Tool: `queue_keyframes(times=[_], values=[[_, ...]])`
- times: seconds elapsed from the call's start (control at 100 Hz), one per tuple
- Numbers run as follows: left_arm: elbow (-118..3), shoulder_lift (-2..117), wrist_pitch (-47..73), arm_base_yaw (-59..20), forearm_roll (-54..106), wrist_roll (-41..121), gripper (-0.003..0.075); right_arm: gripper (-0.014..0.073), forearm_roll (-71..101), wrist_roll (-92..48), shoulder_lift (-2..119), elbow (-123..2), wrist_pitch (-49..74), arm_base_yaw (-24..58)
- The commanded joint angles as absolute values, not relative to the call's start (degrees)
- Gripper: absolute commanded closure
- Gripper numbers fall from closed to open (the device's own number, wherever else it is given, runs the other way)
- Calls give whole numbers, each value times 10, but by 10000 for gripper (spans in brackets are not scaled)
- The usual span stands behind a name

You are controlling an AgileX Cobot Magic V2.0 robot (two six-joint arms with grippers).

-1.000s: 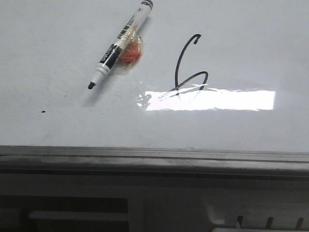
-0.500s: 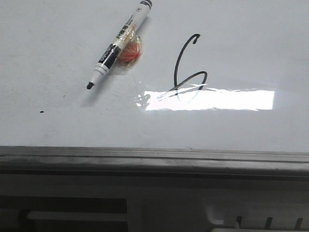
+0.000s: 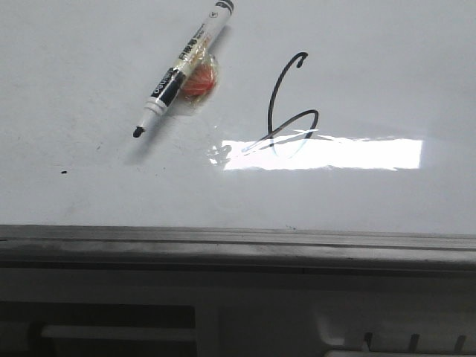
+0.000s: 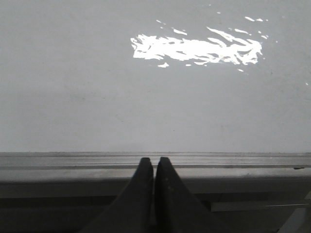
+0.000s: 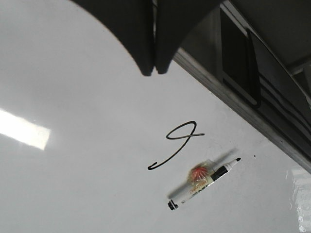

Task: Write number 6 on whiteboard

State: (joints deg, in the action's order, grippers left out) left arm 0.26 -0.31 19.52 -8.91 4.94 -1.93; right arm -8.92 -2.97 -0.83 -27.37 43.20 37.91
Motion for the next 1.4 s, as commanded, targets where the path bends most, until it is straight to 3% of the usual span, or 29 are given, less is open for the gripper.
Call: queue_keyframes(times=[0.0, 0.41, 0.72, 0.9, 1.08, 1.39], values=[[28, -19, 177, -88, 52, -24, 739, 657, -100, -28, -11, -285, 390, 377], [28, -19, 177, -88, 52, -24, 739, 657, -154, -8, -11, -247, 375, 362], [28, -19, 177, -88, 52, -24, 739, 657, -119, 68, -11, -90, 185, 173], [28, -19, 177, -88, 52, -24, 739, 657, -79, 68, -11, 24, 50, 113], [28, -19, 177, -88, 52, -24, 739, 657, -78, 68, -16, 23, 186, 110], [28, -19, 176, -88, 52, -24, 739, 657, -82, 68, -16, 23, 178, 109]])
